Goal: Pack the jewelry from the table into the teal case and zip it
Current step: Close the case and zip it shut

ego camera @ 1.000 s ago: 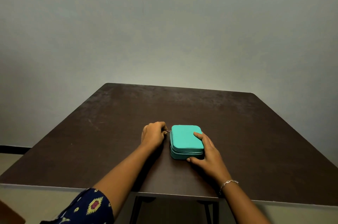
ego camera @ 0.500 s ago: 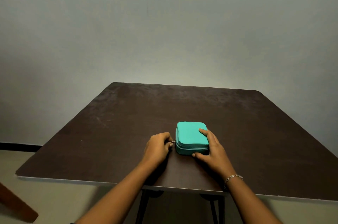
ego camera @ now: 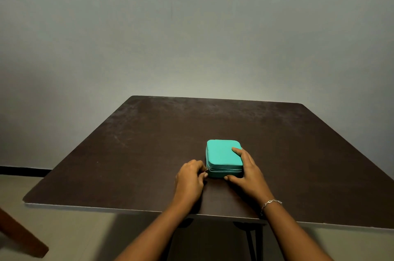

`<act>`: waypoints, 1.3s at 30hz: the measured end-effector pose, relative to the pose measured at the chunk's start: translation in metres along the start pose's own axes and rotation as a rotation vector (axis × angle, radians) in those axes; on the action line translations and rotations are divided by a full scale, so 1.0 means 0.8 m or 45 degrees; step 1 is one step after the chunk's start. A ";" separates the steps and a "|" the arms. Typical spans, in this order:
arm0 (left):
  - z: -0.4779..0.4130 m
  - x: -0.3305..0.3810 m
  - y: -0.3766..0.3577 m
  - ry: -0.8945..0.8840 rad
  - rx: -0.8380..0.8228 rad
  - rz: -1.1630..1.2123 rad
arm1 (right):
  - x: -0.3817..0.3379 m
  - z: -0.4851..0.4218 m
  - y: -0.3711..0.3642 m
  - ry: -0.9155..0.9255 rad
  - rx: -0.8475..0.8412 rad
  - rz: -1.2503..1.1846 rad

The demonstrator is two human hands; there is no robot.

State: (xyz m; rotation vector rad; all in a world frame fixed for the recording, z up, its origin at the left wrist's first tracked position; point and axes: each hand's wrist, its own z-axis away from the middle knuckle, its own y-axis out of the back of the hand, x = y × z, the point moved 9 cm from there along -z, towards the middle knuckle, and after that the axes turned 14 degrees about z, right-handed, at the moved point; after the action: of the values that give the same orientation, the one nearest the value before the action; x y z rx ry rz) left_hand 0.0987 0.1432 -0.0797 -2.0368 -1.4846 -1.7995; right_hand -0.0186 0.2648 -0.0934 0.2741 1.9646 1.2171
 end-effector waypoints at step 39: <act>-0.046 -0.011 -0.063 0.184 -0.311 0.561 | -0.029 0.053 -0.007 -0.619 0.233 0.257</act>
State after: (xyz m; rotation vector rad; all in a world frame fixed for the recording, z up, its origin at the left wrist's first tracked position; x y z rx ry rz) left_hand 0.0395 0.1437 -0.1016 -2.0674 -0.7317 -1.9508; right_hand 0.0284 0.2771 -0.0954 0.8003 1.6445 0.9760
